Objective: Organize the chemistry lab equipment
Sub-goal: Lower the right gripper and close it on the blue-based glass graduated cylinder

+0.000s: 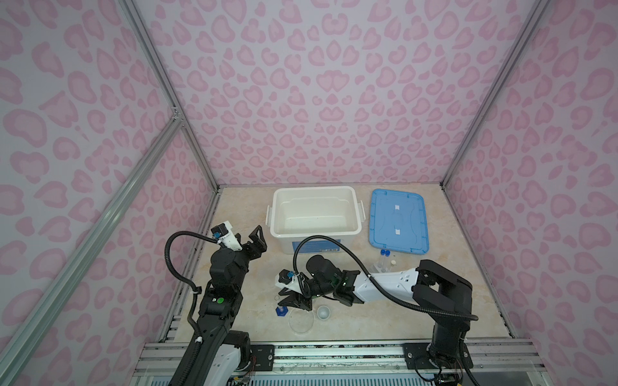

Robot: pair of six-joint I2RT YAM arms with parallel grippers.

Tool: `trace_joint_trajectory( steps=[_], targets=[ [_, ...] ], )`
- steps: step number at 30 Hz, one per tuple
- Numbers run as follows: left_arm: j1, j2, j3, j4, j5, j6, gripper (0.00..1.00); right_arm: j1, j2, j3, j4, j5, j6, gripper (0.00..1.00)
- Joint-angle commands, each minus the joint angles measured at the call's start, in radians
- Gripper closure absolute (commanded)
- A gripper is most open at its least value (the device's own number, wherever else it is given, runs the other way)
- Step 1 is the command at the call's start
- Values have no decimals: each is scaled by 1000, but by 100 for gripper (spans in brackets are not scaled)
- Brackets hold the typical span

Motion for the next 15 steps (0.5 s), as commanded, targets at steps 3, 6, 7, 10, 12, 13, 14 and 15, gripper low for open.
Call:
trace_joint_trajectory(
  steps=[3, 6, 7, 10, 12, 13, 14, 15],
  targets=[
    [1, -8, 5, 22, 8, 11, 13, 2, 29, 9, 48, -30, 13, 67],
    [1, -8, 4, 22, 10, 11, 13, 2, 41, 17, 51, -38, 13, 68],
    [1, -8, 5, 22, 9, 10, 13, 2, 44, 17, 53, -38, 12, 68],
    [1, -8, 7, 22, 12, 12, 13, 2, 51, 19, 56, -40, 12, 69],
    [1, -7, 8, 22, 12, 14, 13, 2, 55, 20, 59, -42, 12, 69],
    [1, -6, 8, 22, 13, 15, 13, 2, 57, 21, 60, -42, 12, 70],
    [2, -5, 9, 22, 13, 15, 13, 2, 58, 21, 62, -41, 12, 70],
    [2, -5, 9, 22, 11, 15, 13, 2, 59, 21, 62, -41, 12, 70]
  ],
)
